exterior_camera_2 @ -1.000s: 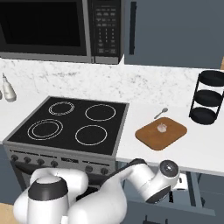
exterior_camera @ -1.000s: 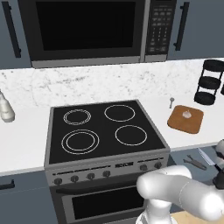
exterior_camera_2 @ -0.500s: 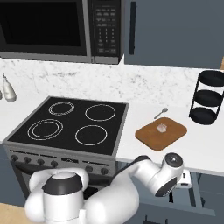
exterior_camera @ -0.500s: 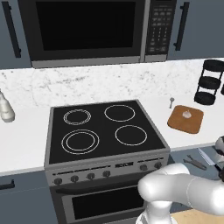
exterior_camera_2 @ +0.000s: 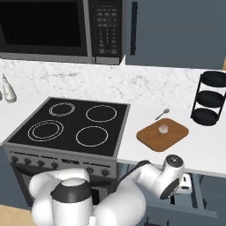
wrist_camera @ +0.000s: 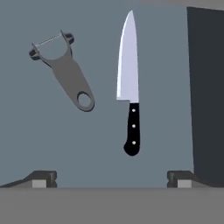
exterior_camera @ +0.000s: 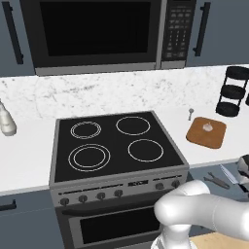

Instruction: Place the appropriate cutting tool for cutting the garlic skin on the cutting board.

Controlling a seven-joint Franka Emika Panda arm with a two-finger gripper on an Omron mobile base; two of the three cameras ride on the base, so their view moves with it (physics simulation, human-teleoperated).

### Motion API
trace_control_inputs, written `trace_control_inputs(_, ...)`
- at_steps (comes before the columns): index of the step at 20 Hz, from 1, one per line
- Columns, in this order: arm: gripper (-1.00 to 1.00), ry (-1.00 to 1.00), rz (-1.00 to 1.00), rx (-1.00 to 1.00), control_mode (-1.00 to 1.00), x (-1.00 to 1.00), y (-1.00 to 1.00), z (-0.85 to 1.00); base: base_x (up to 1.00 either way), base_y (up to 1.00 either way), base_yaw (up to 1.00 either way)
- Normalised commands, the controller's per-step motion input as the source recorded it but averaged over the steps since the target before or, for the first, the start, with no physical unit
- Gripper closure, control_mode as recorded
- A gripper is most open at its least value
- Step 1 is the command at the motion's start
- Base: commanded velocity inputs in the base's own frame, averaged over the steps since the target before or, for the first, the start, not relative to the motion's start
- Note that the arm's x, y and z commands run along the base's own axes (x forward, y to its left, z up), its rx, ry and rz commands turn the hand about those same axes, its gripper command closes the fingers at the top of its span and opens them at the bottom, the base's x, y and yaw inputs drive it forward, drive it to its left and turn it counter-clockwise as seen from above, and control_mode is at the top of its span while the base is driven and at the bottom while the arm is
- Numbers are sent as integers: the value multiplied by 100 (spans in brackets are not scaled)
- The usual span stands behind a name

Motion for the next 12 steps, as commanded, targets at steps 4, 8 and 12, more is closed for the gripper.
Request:
trace_control_inputs(4, -100, 3, 0, 0, -100, 1, 0, -44, 0, 0, 0)
trace_control_inputs(8, -100, -11, 0, 0, -100, 25, 0, -48, 0, 0, 0)
trace_control_inputs(12, -100, -14, 0, 0, -100, 38, -1, -27, 0, 0, 0)
